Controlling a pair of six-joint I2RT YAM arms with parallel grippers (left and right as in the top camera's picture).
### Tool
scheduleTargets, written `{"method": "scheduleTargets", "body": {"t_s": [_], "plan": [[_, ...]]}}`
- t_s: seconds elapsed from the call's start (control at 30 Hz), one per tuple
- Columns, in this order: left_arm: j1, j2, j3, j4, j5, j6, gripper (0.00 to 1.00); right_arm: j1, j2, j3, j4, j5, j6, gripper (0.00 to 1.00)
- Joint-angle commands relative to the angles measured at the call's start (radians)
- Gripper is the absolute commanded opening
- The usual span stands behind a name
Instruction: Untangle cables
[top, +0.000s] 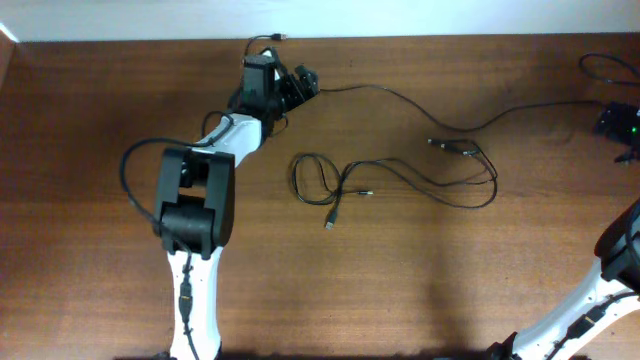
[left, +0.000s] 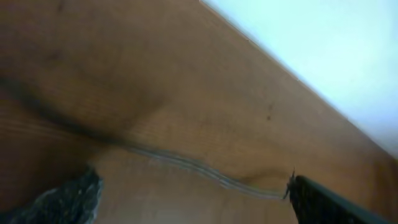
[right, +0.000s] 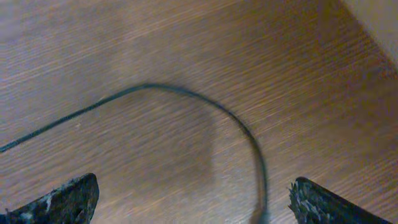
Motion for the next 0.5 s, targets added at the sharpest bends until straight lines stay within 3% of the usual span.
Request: {"method": "scheduleTargets", "body": {"t_s": [0.0, 0.07, 0.2, 0.47], "plan": [[0.0, -0.129, -0.031, -0.155, 0.004, 0.057, 0.99, 0.006, -0.037, 0.017, -0.046, -0.057, 0.011, 0.99], [0.0, -0.207, -0.031, -0.275, 0.0, 0.057, 0.99, 0.011, 0.002, 0.017, -0.1, -0.09, 0.003, 0.99], [0.0, -0.232, -0.031, -0.364, -0.045, 0.073, 0.99, 0.034, 0.038, 0.017, -0.089, -0.094, -0.002, 0.99], [0.002, -0.232, -0.031, -0.445, -0.05, 0.086, 0.99, 0.091, 0.138, 0.016, -0.085, -0.136, -0.033, 0.99]]}}
